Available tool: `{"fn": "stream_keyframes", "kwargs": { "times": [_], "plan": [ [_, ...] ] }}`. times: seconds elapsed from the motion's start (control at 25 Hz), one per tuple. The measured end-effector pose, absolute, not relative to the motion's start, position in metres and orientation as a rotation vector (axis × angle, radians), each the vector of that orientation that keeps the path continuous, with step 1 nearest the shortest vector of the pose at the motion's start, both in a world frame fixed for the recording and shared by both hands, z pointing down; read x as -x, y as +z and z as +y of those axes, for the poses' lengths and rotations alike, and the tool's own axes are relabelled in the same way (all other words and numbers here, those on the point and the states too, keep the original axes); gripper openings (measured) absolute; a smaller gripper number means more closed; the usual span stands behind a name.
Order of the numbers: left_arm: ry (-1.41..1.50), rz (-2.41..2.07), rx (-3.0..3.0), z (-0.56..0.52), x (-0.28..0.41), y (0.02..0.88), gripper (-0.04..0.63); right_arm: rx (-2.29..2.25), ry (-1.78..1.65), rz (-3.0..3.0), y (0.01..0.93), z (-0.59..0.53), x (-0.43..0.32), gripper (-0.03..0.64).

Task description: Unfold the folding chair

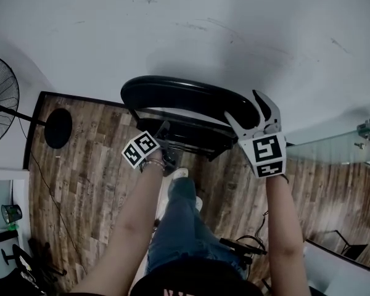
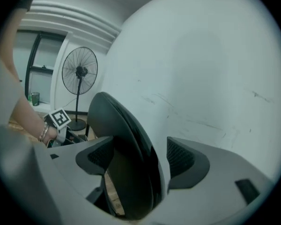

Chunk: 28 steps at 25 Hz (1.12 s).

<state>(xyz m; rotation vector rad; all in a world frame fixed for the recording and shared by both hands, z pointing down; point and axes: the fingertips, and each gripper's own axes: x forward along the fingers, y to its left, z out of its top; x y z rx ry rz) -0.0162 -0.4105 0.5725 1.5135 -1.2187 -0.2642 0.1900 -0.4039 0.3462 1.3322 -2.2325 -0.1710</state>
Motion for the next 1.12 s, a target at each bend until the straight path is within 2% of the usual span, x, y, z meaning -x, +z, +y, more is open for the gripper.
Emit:
{"fn": "stream_keyframes", "kwargs": {
  "times": [0.08,0.16,1.12],
  "plan": [
    [-0.264,-1.229,-1.513,-0.404,0.018,0.573,0.141,-1.289,-0.153,-2.256,0.344,-0.396,-0.183,0.300],
    [-0.261,-1.240,-1.510,-0.397,0.019,0.573,0.144,-1.252,-0.156,-2.246,0.346,-0.391,-0.180,0.275],
    [-0.312,-1.300,-1.498,-0.367,0.028,0.574,0.146,-1.260,-0.193,-2.226,0.348,-0.393,-0.179,0.265]
  ]
}}
